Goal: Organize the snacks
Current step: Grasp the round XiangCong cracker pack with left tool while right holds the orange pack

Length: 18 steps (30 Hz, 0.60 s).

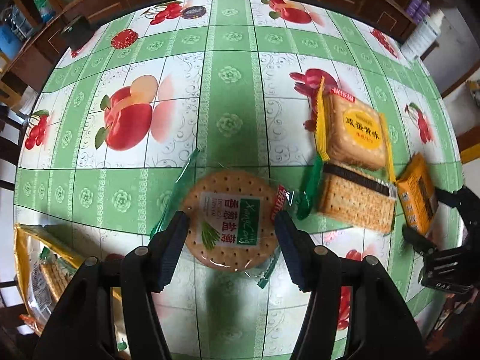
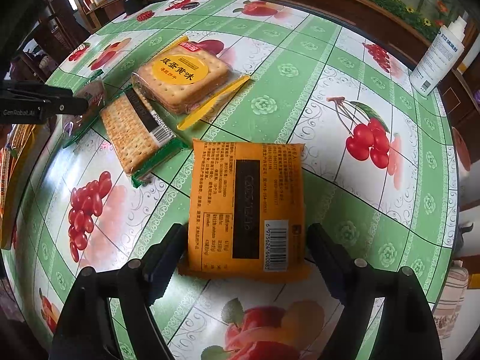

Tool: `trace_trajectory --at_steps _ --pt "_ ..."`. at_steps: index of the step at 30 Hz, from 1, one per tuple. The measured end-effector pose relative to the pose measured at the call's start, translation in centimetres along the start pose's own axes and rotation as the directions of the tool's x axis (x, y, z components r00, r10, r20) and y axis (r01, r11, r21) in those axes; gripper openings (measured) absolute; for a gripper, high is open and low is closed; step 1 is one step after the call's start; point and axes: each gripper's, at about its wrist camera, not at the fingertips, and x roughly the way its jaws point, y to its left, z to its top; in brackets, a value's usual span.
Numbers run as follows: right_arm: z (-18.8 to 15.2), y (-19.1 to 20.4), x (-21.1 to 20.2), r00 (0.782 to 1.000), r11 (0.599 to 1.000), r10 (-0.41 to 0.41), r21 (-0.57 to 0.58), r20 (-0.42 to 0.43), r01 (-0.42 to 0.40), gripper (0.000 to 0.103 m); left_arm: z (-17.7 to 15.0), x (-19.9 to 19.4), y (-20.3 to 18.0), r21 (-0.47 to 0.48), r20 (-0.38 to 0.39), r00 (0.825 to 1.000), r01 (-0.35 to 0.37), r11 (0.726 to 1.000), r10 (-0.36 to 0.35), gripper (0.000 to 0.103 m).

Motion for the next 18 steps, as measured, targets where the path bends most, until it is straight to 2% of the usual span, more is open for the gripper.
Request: trace_trajectory --at_steps 4,7,9,10,13,16,17,18 --pt "0.3 0.2 0.1 1.0 1.0 -0.011 0.006 -0.003 0.011 0.082 -0.1 0.0 0.4 -0.009 -0.002 1.0 0.015 1.0 -0.015 0.063" --pt "0.4 0.4 -0.1 1.0 1.0 -0.01 0.001 0.0 0.01 0.071 -0.1 0.0 0.4 -0.022 0.01 1.0 0.018 1.0 -0.018 0.054" --pt "0.3 0.6 -0.2 1.0 1.0 -0.013 0.006 -0.003 0.013 0.071 -0.3 -0.4 0.3 -0.017 0.016 0.999 0.037 0.999 -0.037 0.025" --pt "0.3 0.7 -0.2 1.0 1.0 -0.014 0.012 -0.005 0.014 0.071 -0.2 -0.5 0.3 -0.015 0.01 0.999 0.033 0.999 -0.033 0.019" --pt "0.2 0.6 -0.2 1.0 0.999 -0.018 0.028 -0.01 0.019 0.071 -0.2 -0.7 0.3 -0.003 0.007 0.999 0.053 0.999 -0.053 0.018" --pt "0.2 0.7 -0.2 1.0 0.999 -0.021 0.033 -0.017 0.021 0.071 -0.2 -1.3 -0.1 0.028 0.005 0.993 0.118 0.993 -0.118 0.018" --pt "0.2 0.7 -0.2 1.0 0.999 -0.02 0.037 -0.018 0.021 0.071 -0.1 -1.7 -0.5 0.049 0.016 0.993 0.113 0.992 -0.114 0.02" --pt "0.2 0.6 -0.2 1.0 0.999 -0.019 0.04 -0.019 0.02 0.071 -0.1 -1.9 -0.8 0.075 0.023 0.994 0.105 0.992 -0.107 0.028"
